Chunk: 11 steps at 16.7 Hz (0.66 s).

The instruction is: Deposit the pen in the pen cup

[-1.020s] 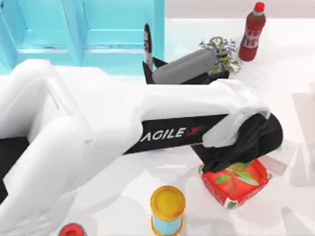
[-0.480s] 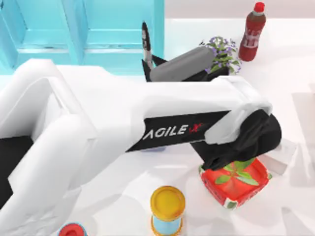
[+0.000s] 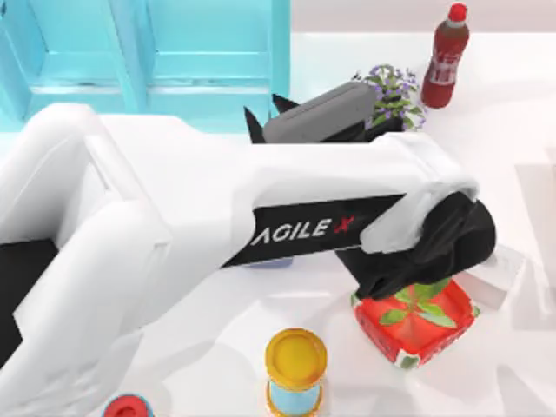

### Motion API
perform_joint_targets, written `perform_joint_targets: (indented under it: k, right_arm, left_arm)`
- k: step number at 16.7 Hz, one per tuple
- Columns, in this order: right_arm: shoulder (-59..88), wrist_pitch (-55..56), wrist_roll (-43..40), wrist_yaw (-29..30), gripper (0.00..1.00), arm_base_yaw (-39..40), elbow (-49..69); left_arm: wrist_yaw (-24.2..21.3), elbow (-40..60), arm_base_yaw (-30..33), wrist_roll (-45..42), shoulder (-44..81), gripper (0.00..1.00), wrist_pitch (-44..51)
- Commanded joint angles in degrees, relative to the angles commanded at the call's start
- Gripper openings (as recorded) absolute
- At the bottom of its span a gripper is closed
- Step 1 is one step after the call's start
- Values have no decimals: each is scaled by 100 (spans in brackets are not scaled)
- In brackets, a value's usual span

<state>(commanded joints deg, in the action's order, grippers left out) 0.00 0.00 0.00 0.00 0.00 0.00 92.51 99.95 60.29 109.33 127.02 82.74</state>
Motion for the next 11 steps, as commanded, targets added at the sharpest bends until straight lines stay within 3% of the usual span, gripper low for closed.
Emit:
perform_joint_targets:
  k: [5, 11]
  right_arm:
    - [0, 0, 0, 0, 100, 0, 0]
    - [0, 0, 0, 0, 100, 0, 0]
  left_arm:
    - [0, 0, 0, 0, 0, 98, 0]
    - [0, 0, 0, 0, 0, 100, 0]
